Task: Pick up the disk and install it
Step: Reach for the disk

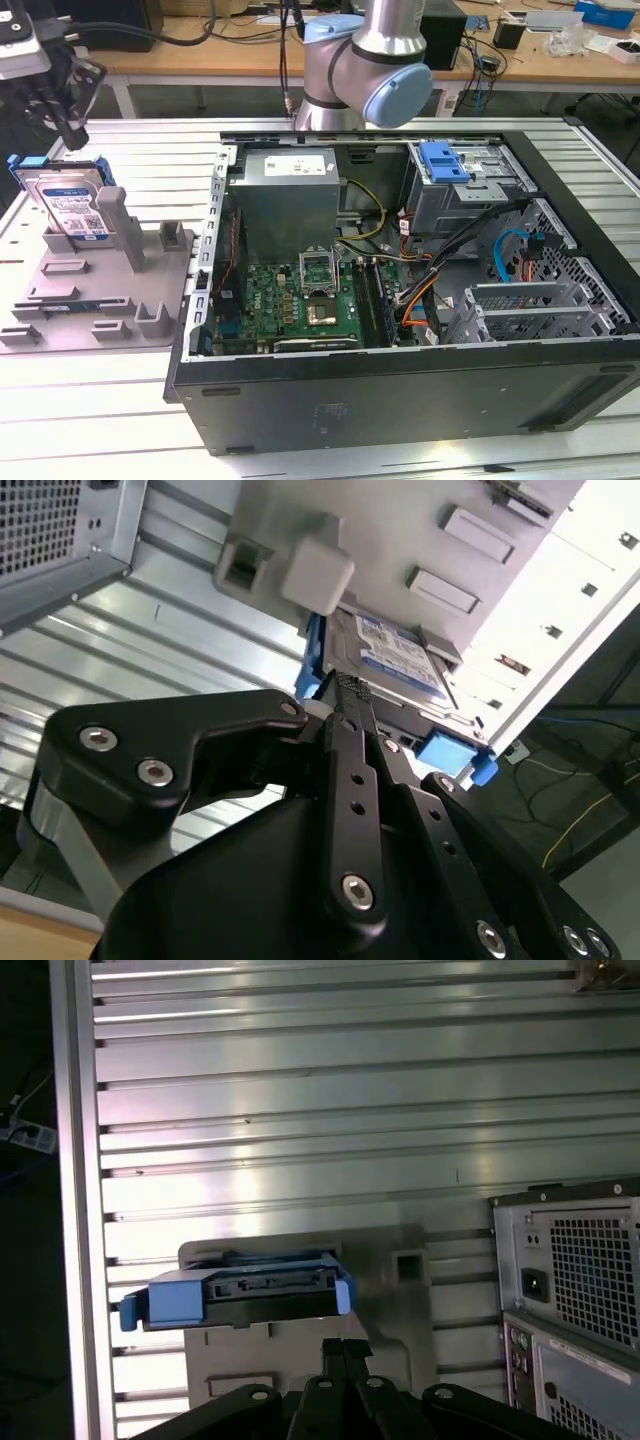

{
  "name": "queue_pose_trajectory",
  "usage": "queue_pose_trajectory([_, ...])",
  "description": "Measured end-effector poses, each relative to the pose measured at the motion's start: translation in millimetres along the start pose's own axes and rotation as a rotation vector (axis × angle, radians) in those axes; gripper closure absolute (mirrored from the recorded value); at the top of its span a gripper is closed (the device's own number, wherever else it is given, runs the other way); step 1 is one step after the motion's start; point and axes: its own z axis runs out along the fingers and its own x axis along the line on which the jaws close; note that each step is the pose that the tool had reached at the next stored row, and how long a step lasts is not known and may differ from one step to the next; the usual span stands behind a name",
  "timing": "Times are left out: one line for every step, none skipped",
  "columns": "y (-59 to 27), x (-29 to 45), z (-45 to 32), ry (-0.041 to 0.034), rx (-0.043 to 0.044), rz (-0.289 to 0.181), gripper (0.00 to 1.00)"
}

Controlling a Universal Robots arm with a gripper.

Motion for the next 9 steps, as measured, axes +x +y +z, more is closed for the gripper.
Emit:
queue_pose_trajectory([2.4,4.1,0.5,0.0,0.0,0.0,0.89])
queue_pose_trajectory([4.2,7.1,0.8,0.0,0.0,0.0,0.89])
queue_pose_trajectory([6.1,10.4,1.2,0.0,0.0,0.0,0.89])
queue_pose_trajectory([8.1,13.6,1.6,-0.0001,-0.0001,0.0,0.89])
queue_pose_trajectory([11.0,18.2,2.1,-0.0001,-0.0001,0.0,0.89])
queue_pose_trajectory([13.0,21.4,2.5,-0.0001,0.0,0.0,0.89])
queue_pose_trajectory([14.9,24.5,2.9,-0.0001,-0.0001,0.0,0.89])
queue_pose_trajectory([20.4,31.6,3.7,-0.0001,0.0,0.0,0.89])
queue_pose_trajectory([21.8,32.9,3.8,0.0,0.0,0.0,0.89])
